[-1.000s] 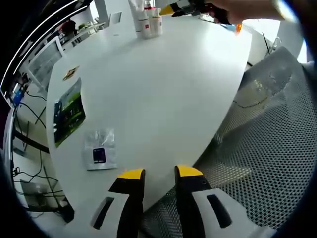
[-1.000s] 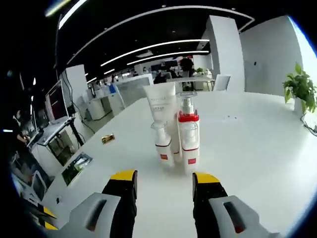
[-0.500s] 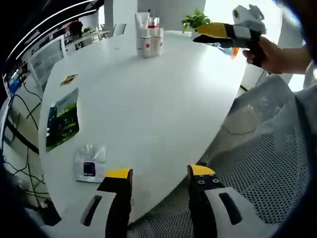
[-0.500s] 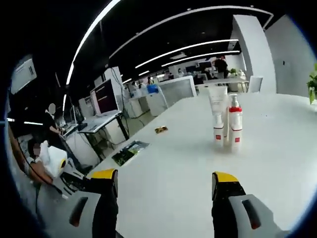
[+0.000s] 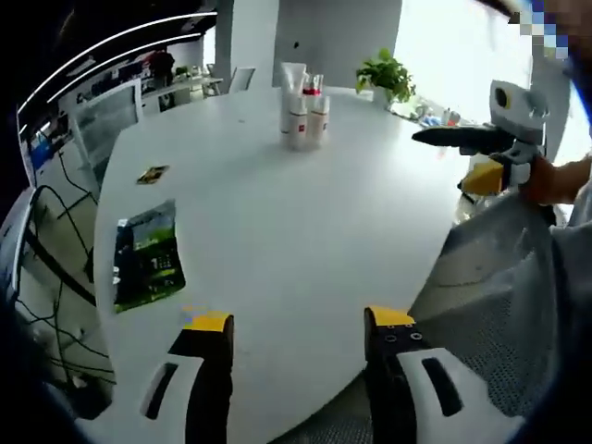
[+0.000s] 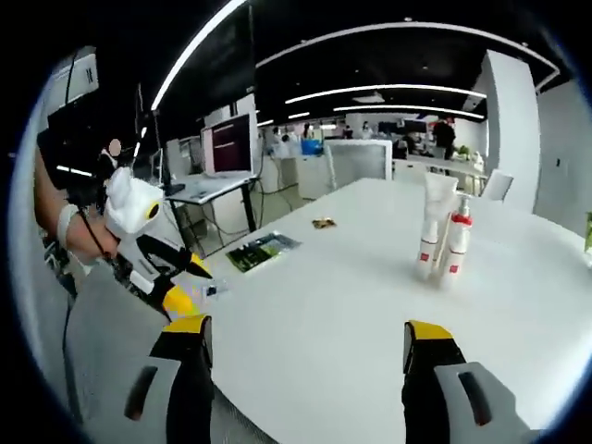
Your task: Arrange the skincare products in the storage area until every visible bottle or jar stands upright without overlapping.
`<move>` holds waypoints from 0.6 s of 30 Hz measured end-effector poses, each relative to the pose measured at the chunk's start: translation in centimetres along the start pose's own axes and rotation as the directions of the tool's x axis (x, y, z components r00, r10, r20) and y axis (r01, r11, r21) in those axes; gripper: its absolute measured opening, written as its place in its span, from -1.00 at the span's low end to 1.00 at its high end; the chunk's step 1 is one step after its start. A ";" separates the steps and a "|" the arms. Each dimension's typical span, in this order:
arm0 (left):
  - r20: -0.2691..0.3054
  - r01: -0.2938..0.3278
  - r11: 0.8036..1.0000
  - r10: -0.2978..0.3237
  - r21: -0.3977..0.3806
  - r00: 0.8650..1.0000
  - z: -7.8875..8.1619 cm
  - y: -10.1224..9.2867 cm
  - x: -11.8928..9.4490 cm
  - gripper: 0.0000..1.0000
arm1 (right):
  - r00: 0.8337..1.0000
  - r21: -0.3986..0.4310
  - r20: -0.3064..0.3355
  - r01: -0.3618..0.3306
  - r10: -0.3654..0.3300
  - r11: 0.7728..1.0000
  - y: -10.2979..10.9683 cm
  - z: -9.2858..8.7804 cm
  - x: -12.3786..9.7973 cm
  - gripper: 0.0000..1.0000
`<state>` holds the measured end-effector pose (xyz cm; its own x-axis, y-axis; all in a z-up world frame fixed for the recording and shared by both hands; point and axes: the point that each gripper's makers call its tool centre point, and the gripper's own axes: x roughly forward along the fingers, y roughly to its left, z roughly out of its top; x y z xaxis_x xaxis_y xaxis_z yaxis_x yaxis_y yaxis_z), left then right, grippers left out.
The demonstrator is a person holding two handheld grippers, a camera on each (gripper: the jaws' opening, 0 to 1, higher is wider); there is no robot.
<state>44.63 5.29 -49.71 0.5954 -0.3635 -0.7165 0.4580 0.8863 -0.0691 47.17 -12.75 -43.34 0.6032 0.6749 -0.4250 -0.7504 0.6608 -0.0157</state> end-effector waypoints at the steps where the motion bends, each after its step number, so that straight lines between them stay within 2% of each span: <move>1: -0.002 -0.001 1.000 0.001 0.001 1.000 0.1 0.2 0.1 0.11 | 1.000 -0.054 -0.011 0.013 -0.014 0.998 -0.2 -0.3 0.0 0.57; 2: -0.014 -0.011 1.000 0.011 0.006 1.000 0.4 0.9 0.3 0.11 | 0.999 -0.121 -0.023 0.029 -0.032 0.992 -0.3 -0.4 0.1 0.56; 3: -0.018 -0.024 1.000 0.024 0.011 1.000 0.9 1.7 0.4 0.11 | 0.999 -0.138 -0.015 0.038 -0.041 0.990 -0.2 -0.2 0.2 0.56; 7: 0.008 -0.066 0.996 0.066 -0.053 0.998 3.0 4.7 0.5 0.18 | 0.999 -0.158 -0.029 0.035 -0.040 0.987 -0.2 -0.6 0.4 0.55; 9: 0.009 -0.092 0.994 0.093 -0.058 0.996 3.8 6.2 0.6 0.20 | 0.998 -0.173 -0.051 0.039 -0.049 0.984 -0.3 -0.9 0.4 0.53; 13: 0.007 -0.124 0.983 0.126 -0.135 0.992 4.8 9.0 1.1 0.32 | 0.997 -0.220 -0.044 0.056 -0.067 0.974 -0.4 -0.8 0.2 0.44; 18: -0.019 -0.156 0.968 0.156 -0.194 0.988 5.3 11.8 2.1 0.49 | 0.995 -0.261 -0.052 0.071 -0.087 0.963 -0.6 -1.0 0.3 0.48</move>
<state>54.79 13.49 -48.35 0.6471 -0.2157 -0.7313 0.2222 0.9709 -0.0898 47.49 -13.30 -44.34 0.6514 0.5966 -0.4687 -0.7504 0.5980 -0.2817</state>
